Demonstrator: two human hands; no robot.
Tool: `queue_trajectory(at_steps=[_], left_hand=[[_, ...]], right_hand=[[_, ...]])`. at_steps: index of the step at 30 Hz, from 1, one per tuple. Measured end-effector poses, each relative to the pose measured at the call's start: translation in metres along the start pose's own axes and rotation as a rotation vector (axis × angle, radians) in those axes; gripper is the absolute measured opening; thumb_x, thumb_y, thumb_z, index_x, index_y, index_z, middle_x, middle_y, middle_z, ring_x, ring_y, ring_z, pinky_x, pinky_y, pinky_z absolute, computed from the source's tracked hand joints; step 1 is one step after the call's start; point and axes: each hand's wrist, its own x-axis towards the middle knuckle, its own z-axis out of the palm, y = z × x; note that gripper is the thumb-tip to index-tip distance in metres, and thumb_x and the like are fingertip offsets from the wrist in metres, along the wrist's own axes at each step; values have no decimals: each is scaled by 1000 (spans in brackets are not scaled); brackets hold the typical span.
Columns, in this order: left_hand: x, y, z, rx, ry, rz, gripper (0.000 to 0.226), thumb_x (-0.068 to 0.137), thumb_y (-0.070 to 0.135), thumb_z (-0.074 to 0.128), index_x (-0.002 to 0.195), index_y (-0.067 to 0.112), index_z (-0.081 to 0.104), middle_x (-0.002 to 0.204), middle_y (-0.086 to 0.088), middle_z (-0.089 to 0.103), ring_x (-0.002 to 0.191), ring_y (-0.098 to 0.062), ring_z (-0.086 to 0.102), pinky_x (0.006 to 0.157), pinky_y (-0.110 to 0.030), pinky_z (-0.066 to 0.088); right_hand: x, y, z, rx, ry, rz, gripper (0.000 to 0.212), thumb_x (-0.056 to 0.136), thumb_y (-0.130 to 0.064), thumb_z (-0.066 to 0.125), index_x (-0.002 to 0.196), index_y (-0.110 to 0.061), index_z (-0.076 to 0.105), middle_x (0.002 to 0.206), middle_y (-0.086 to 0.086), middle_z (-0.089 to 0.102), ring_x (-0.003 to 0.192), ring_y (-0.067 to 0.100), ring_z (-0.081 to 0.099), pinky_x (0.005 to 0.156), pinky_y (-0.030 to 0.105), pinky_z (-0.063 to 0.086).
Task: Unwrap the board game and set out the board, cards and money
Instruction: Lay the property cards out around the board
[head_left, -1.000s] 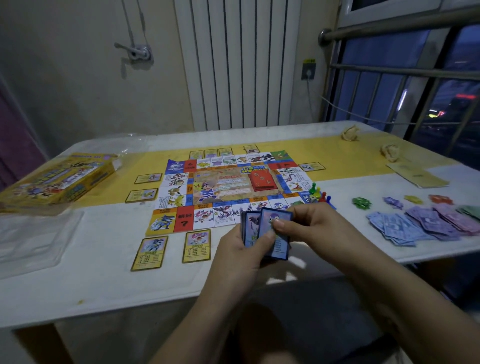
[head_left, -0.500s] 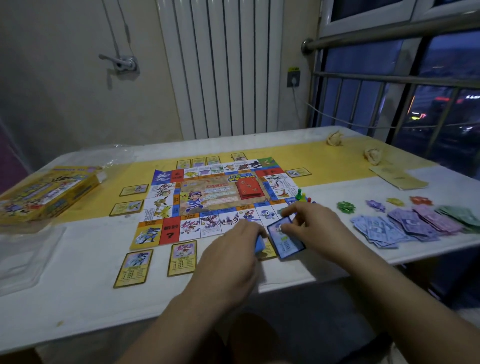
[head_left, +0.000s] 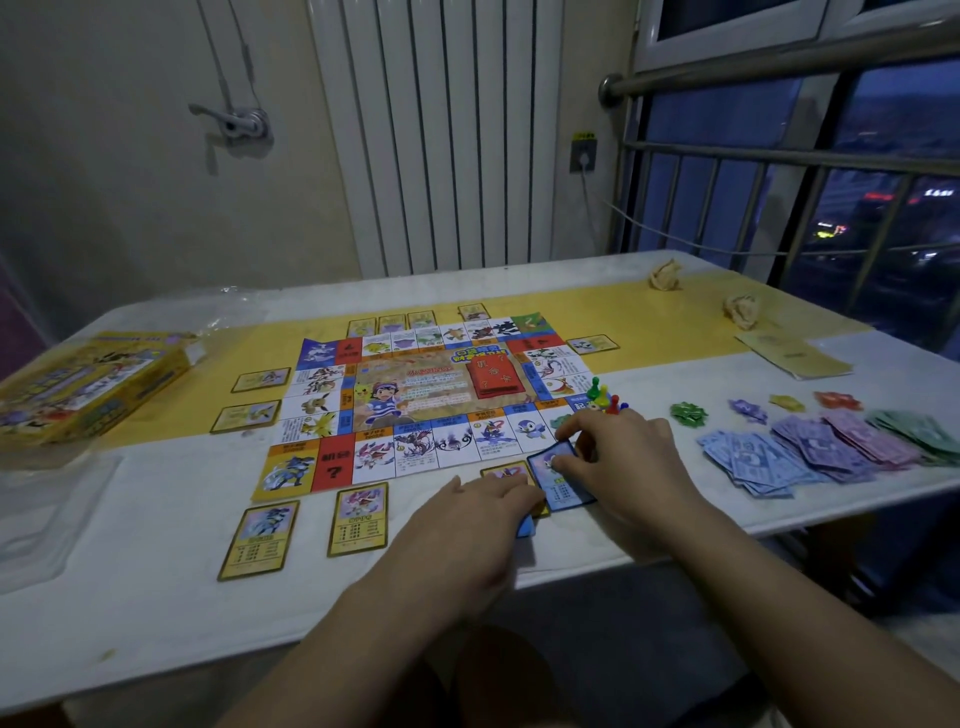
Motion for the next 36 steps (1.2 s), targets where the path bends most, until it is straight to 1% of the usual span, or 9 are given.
queue_trajectory(at_steps=[4,7,10,13,16,18,20,31,36], left_hand=[[2,0,0,-18,12,9,61,94,11,47,146,34,25,155,9,25,140,-12,24,118,-36,10],[1,-3,2,-34,35,13,60,93,10,45,144,34,27,152,10,29,137,-12,28,117,-36,14],[4,-7,4,-25,83,34,61,90,8,45,143,33,29,151,10,32,135,-14,32,114,-35,21],[5,0,5,5,82,56,63,90,12,46,145,34,24,156,8,21,141,-14,24,117,-38,17],[7,9,8,38,27,69,62,94,17,42,148,38,18,159,9,10,145,-14,13,119,-42,13],[8,12,10,44,-3,52,61,96,18,40,148,39,16,160,8,7,146,-17,12,118,-43,15],[8,14,12,38,-12,43,60,97,17,40,148,38,17,160,7,7,146,-19,12,118,-42,18],[7,13,7,-60,-2,40,59,96,13,42,147,37,22,159,10,11,146,-14,11,116,-30,16],[6,12,8,-74,2,39,58,98,14,39,148,37,20,159,11,11,146,-13,9,115,-28,15]], right_hand=[[0,1,-2,-57,10,-7,37,86,-46,62,120,-32,58,114,-8,60,112,14,47,94,35,31],[-1,11,-11,-12,12,-1,34,95,-36,51,127,-28,56,127,-4,54,115,16,46,95,35,35],[-11,17,-19,-49,-103,-47,37,100,-30,39,136,-23,48,138,-1,48,123,19,43,99,34,36],[-31,16,-23,-159,-260,-147,40,102,-34,31,140,-23,39,147,-3,38,133,15,34,109,33,27],[-45,12,-26,-216,-417,-138,51,103,-40,21,150,-22,18,159,-5,14,145,11,10,117,39,6],[-49,13,-25,-241,-456,-115,56,102,-43,17,152,-22,6,160,-6,2,146,10,-1,118,40,0],[-49,13,-23,-250,-458,-106,58,101,-45,15,152,-22,1,160,-6,-2,146,9,-4,118,41,-2],[-51,10,-22,-248,-418,-123,58,101,-47,14,151,-26,-4,159,-8,-9,145,8,-11,119,40,-6],[-52,4,-21,-261,-489,-149,55,101,-47,12,151,-29,-2,159,-9,-8,146,10,-9,118,42,-8]])
